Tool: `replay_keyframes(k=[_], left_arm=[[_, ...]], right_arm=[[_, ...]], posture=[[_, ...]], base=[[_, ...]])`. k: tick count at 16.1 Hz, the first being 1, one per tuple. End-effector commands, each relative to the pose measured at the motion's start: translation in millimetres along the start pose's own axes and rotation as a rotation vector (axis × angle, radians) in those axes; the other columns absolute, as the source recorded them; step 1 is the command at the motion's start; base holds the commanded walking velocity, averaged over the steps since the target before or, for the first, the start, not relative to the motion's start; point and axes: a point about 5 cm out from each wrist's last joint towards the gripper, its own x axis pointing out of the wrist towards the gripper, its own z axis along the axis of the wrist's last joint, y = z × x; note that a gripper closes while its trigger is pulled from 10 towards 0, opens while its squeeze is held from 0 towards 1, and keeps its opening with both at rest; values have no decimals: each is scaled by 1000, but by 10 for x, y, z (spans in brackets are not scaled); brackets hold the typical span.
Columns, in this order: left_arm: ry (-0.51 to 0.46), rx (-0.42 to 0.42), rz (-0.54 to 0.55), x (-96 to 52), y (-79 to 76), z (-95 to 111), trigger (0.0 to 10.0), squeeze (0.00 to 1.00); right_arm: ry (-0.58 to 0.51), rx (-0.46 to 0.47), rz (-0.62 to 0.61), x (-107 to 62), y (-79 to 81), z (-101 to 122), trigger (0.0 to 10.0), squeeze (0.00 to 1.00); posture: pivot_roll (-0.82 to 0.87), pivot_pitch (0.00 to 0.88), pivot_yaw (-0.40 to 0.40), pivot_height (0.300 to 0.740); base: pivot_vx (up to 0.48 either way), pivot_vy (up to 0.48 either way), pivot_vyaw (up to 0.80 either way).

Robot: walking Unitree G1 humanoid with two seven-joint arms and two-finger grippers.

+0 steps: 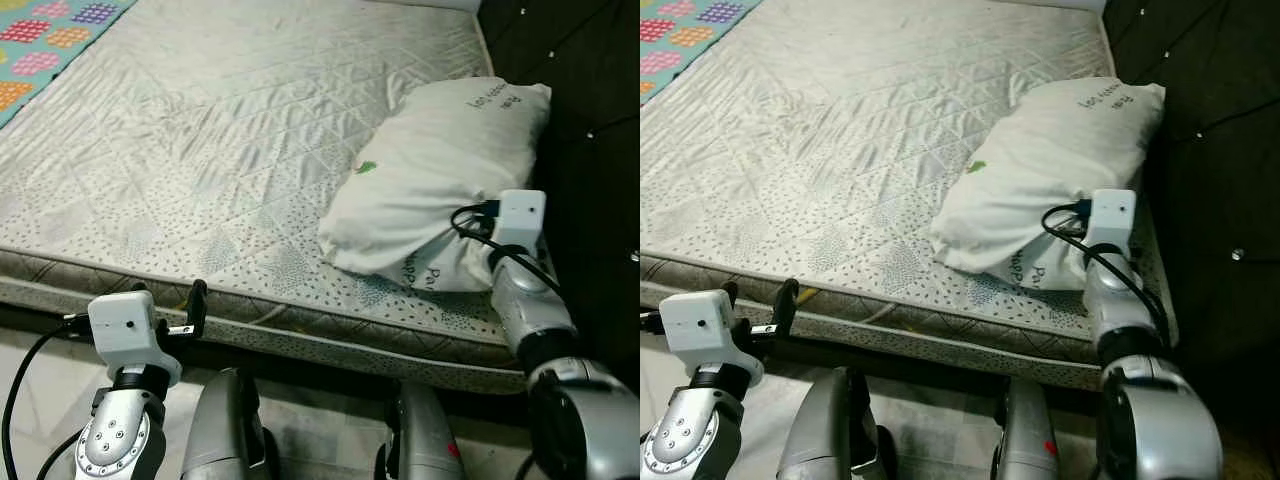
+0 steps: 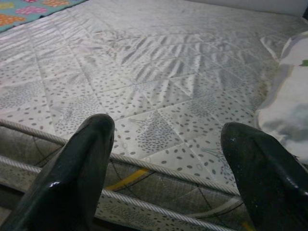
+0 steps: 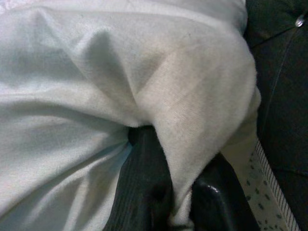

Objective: Clean up the room

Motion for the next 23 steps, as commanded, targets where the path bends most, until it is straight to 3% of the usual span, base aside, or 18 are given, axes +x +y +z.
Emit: replay_keyframes(k=[1,5,8,11,14,16,19,21,23], left_arm=[[13,5,11,-21,20,-35,10000,0],[18,3,0,3,18,-46,10000,0],[19,-1,-11,20,4,-49,10000,0],[16,-3,-15,38,-11,-43,10000,0],[14,-1,-3,15,6,-36,10000,0],[16,4,5,-10,28,-29,10000,0],[19,14,13,-24,51,-25,10000,0],[17,20,21,-28,65,-14,10000,0],[17,21,22,-30,66,-13,10000,0]], right_arm=[[-81,27,-51,-24,-103,152,0,0],[-77,31,-35,-464,-50,-75,0,0],[-44,33,-11,-580,-15,-143,0,0],[-30,5,-15,-460,-107,-10,0,0],[-72,-42,-71,-164,-292,239,0,0],[-72,-50,-116,-56,-424,352,0,0],[-59,-66,-186,71,-647,516,0,0],[-35,-85,-269,110,-898,661,0,0],[-33,-98,-294,115,-979,726,0,0]], posture=[[23,132,-2,588],[-1,135,12,588],[-12,136,18,588],[-10,140,16,588],[8,147,11,588],[20,151,13,588],[20,151,13,588],[38,158,16,588],[41,159,17,588]], base=[[0,0,0],[0,0,0],[0,0,0],[0,0,0],[0,0,0],[0,0,0],[0,0,0],[0,0,0],[0,0,0]])
